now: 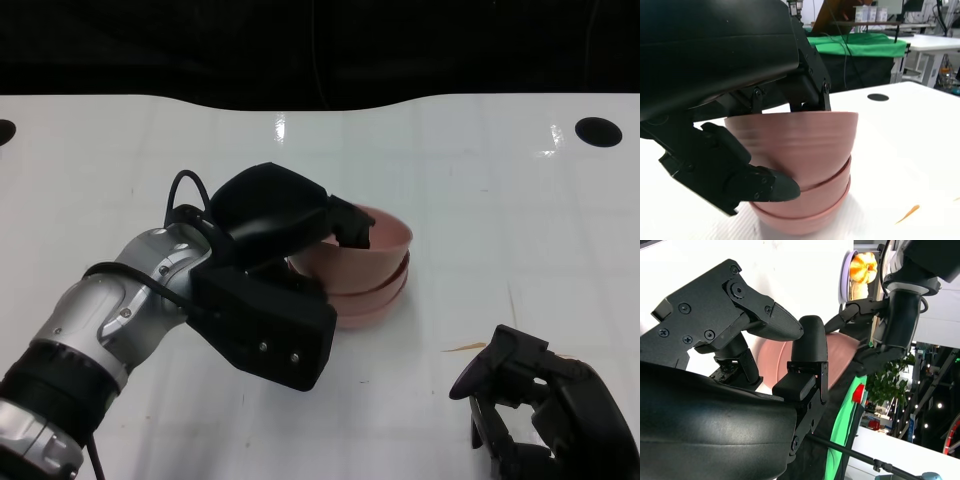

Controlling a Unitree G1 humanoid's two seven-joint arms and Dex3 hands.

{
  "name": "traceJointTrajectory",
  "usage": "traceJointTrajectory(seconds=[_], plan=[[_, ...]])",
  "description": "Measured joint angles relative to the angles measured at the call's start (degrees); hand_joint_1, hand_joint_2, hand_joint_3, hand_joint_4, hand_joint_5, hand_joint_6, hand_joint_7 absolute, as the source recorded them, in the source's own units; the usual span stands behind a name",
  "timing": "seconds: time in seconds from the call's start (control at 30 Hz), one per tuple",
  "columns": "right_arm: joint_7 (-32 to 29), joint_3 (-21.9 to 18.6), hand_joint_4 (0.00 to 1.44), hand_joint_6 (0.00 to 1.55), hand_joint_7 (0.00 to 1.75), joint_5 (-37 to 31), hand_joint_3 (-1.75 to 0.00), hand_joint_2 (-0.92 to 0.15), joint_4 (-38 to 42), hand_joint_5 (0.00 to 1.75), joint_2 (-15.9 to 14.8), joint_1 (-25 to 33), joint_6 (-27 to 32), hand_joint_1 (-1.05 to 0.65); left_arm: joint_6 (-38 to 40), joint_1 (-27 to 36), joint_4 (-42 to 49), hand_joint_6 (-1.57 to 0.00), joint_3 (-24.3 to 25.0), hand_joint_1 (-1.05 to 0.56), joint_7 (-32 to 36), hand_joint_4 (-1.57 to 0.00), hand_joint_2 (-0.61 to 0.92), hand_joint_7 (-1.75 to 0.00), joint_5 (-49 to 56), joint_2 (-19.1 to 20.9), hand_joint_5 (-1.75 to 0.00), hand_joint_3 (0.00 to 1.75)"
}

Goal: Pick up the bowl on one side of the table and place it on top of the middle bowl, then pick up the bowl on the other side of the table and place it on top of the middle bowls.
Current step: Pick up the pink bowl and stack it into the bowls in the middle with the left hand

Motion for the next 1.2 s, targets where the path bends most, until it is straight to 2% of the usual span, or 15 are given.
traceJointTrajectory(seconds=[0.03,0.17,0.37,0.63,0.93,1.2], plan=[[0.0,0.0,0.78,0.74,1.46,0.0,-1.14,-0.52,0.0,1.75,0.0,0.0,0.1,-0.22,0.5,0.0,0.0,-0.62,-0.3,-0.52,0.0,-0.55,0.92,-0.02,1.1,0.1,-0.45,0.27],[0.0,0.0,0.78,0.74,1.46,0.0,-1.14,-0.52,0.0,1.75,0.0,0.0,0.1,-0.21,1.9,0.0,-0.4,-0.47,-0.7,-0.67,-0.3,-0.42,0.92,0.00,2.5,0.4,-0.30,0.34],[0.0,0.0,0.78,0.74,1.45,0.0,-1.14,-0.53,0.0,1.75,0.0,0.0,0.1,-0.21,4.7,0.4,-3.0,-0.31,-0.9,-0.81,-3.0,-0.24,0.92,0.00,3.7,0.7,-0.17,0.48],[0.0,0.0,0.77,0.74,1.45,0.1,-1.12,-0.54,0.1,1.75,0.0,-0.2,0.1,-0.21,7.3,2.0,-6.2,-0.14,-1.1,-0.88,-4.0,-0.08,0.92,0.00,4.6,1.4,-0.10,0.54],[0.1,-0.1,0.77,0.74,1.45,0.3,-1.11,-0.54,0.2,1.75,0.0,-0.5,0.0,-0.21,7.8,5.3,-9.5,-0.12,0.2,-0.88,-3.8,-0.05,0.92,0.00,4.0,2.7,-0.09,0.57],[0.3,-0.1,0.78,0.75,1.45,0.5,-1.13,-0.53,0.3,1.75,0.0,-0.7,0.1,-0.20,2.2,12.3,-13.6,-0.19,6.3,-0.75,0.3,-0.16,0.92,-0.04,-3.0,4.2,-0.20,0.40]])
